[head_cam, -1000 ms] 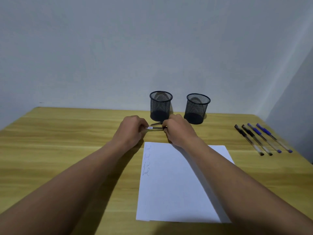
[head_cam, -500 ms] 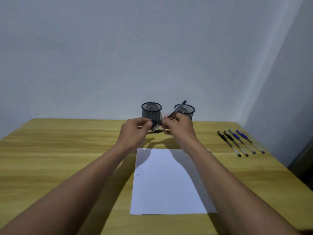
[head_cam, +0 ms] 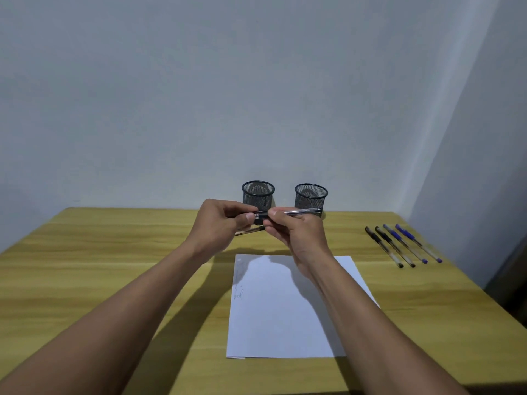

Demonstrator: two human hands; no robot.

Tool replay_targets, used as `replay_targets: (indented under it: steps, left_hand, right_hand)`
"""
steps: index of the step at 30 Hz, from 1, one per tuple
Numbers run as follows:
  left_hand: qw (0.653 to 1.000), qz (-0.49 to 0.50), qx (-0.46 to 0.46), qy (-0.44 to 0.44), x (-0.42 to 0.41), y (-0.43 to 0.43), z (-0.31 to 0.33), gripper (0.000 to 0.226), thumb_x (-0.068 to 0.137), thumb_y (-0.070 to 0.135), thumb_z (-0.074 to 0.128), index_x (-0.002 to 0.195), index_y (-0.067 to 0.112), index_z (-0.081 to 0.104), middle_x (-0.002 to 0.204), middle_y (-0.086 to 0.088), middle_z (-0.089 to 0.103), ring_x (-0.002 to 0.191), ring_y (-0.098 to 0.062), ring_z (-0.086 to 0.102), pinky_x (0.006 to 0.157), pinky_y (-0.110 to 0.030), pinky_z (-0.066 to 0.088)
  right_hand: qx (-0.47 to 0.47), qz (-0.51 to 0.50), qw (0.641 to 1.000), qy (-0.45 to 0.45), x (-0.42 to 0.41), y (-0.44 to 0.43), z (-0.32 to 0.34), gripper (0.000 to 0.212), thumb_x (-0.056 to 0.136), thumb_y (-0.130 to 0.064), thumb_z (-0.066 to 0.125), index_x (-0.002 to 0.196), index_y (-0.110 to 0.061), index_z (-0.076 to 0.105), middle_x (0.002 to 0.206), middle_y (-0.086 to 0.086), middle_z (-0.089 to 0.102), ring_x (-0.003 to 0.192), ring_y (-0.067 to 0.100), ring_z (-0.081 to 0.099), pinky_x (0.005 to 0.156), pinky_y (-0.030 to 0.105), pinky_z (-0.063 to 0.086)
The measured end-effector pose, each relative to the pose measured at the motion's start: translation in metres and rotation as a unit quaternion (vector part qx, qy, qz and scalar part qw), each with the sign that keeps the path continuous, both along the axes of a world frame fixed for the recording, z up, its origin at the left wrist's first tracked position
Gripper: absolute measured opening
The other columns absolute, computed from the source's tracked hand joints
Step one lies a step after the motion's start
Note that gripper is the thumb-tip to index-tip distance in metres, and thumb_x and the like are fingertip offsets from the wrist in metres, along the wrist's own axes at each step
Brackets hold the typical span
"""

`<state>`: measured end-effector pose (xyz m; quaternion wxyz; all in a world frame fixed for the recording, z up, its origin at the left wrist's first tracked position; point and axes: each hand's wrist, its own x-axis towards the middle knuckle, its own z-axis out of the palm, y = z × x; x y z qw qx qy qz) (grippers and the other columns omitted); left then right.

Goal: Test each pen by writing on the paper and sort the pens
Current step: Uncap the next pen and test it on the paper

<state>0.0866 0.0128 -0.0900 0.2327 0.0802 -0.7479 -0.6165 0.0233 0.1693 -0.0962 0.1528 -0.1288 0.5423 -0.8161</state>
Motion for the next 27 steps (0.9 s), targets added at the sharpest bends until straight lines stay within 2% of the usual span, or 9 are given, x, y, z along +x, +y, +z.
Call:
replay_targets:
  steps: [4, 8, 10, 12, 13, 16, 18, 22, 27]
  left_hand:
    - [0.998, 0.005, 0.042, -0.042, 0.008, -0.009, 0.006, 0.01, 0.084, -0.002, 0.072, 0.089, 0.006, 0.077, 0.078, -0.012, 0.071, 0.071, -0.019, 0.066, 0.073, -0.026, 0.06]
    - [0.997, 0.013, 0.042, -0.068, 0.013, -0.013, 0.008, 0.013, 0.083, -0.004, 0.072, 0.08, 0.007, 0.076, 0.081, -0.015, 0.07, 0.071, -0.021, 0.064, 0.065, -0.019, 0.056]
    - [0.998, 0.029, -0.001, -0.063, 0.015, -0.019, 0.005, 0.014, 0.083, 0.0, 0.073, 0.078, 0.013, 0.077, 0.079, -0.016, 0.072, 0.07, -0.019, 0.064, 0.068, -0.023, 0.056]
    - [0.993, 0.07, -0.077, -0.049, 0.019, -0.03, 0.002, 0.014, 0.082, 0.007, 0.076, 0.078, 0.021, 0.079, 0.075, -0.01, 0.075, 0.066, -0.015, 0.065, 0.07, -0.026, 0.054]
    - [0.992, 0.084, -0.082, -0.046, 0.022, -0.037, 0.0, 0.014, 0.082, 0.009, 0.076, 0.079, 0.022, 0.079, 0.076, -0.007, 0.076, 0.067, -0.015, 0.068, 0.072, -0.027, 0.055]
    - [0.996, 0.071, -0.028, -0.053, 0.024, -0.044, -0.006, 0.013, 0.082, 0.007, 0.076, 0.081, 0.019, 0.079, 0.082, -0.007, 0.077, 0.076, -0.021, 0.073, 0.08, -0.031, 0.058]
    - [0.995, 0.077, -0.024, -0.066, 0.019, -0.042, -0.015, 0.012, 0.082, 0.006, 0.075, 0.08, 0.017, 0.079, 0.08, -0.007, 0.076, 0.074, -0.019, 0.071, 0.079, -0.031, 0.059]
    - [0.967, 0.149, -0.164, -0.13, 0.018, -0.042, -0.041, 0.007, 0.081, 0.016, 0.076, 0.084, 0.021, 0.079, 0.077, 0.004, 0.074, 0.073, -0.012, 0.067, 0.059, -0.014, 0.047]
    - [0.932, 0.184, -0.257, -0.179, 0.02, -0.04, -0.073, 0.009, 0.082, 0.024, 0.074, 0.087, 0.028, 0.079, 0.082, 0.009, 0.074, 0.084, -0.013, 0.066, 0.068, -0.024, 0.046]
  right_hand:
    - [0.013, -0.005, 1.0, 0.018, 0.008, -0.009, -0.001, 0.009, 0.088, 0.003, 0.073, 0.081, -0.002, 0.074, 0.071, 0.012, 0.073, 0.068, 0.019, 0.073, 0.074, 0.026, 0.064]
    - [0.014, 0.001, 1.0, 0.018, 0.015, -0.015, -0.004, 0.007, 0.088, 0.004, 0.072, 0.083, -0.001, 0.073, 0.071, 0.013, 0.073, 0.066, 0.018, 0.073, 0.071, 0.024, 0.063]
    - [-0.001, -0.003, 1.0, -0.017, 0.015, -0.017, -0.006, 0.007, 0.089, 0.004, 0.071, 0.083, 0.001, 0.072, 0.07, 0.014, 0.072, 0.062, 0.017, 0.072, 0.067, 0.024, 0.063]
    - [-0.027, -0.023, 0.997, -0.071, 0.011, -0.014, -0.008, 0.01, 0.091, 0.002, 0.07, 0.081, 0.003, 0.071, 0.065, 0.013, 0.07, 0.056, 0.014, 0.07, 0.063, 0.023, 0.063]
    - [-0.024, -0.028, 0.996, -0.078, 0.008, -0.01, -0.011, 0.011, 0.091, 0.0, 0.07, 0.081, 0.004, 0.07, 0.064, 0.013, 0.07, 0.055, 0.014, 0.07, 0.061, 0.023, 0.062]
    - [0.047, -0.015, 0.998, -0.029, 0.007, -0.001, -0.019, 0.008, 0.089, -0.002, 0.073, 0.083, 0.004, 0.072, 0.068, 0.014, 0.073, 0.061, 0.016, 0.073, 0.065, 0.022, 0.063]
    - [0.071, -0.016, 0.997, -0.014, 0.011, -0.003, -0.026, 0.006, 0.088, -0.002, 0.075, 0.084, 0.002, 0.074, 0.068, 0.012, 0.074, 0.062, 0.015, 0.073, 0.066, 0.022, 0.063]
    - [0.106, -0.029, 0.994, 0.008, 0.018, -0.005, -0.032, 0.008, 0.09, -0.006, 0.074, 0.085, -0.001, 0.074, 0.071, 0.011, 0.072, 0.061, 0.013, 0.07, 0.061, 0.022, 0.061]
    - [0.154, -0.033, 0.987, 0.018, 0.025, -0.006, -0.037, 0.012, 0.093, -0.012, 0.071, 0.086, -0.002, 0.071, 0.074, 0.009, 0.071, 0.063, 0.016, 0.067, 0.061, 0.031, 0.062]
